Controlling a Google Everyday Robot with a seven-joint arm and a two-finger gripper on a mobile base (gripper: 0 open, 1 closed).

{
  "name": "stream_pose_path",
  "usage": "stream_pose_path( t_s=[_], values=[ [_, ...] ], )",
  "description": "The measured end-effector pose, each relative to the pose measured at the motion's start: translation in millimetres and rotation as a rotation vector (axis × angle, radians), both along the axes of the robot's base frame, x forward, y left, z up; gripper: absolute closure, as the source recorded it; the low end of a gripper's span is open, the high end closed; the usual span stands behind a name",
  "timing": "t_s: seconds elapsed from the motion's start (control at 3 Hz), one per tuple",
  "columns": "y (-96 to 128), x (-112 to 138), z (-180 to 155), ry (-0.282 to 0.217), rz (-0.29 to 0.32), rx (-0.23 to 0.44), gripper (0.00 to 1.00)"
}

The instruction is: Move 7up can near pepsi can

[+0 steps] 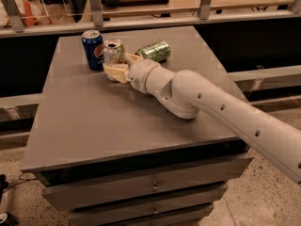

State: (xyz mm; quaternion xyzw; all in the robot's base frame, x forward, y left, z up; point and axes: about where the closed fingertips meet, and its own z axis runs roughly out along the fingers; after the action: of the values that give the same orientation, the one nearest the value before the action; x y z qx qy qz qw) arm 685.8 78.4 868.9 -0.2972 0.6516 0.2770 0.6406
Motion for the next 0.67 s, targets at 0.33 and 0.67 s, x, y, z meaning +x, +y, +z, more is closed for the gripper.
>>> stream_pose_path(
  t_s=[0.33,0.67],
  values=[
    [0.6,1.5,4.9,-0.022,0.001,-0.005,0.36],
    [2.0,4.9,11.0,-0.046,0.005,-0.008,0.13]
  ],
)
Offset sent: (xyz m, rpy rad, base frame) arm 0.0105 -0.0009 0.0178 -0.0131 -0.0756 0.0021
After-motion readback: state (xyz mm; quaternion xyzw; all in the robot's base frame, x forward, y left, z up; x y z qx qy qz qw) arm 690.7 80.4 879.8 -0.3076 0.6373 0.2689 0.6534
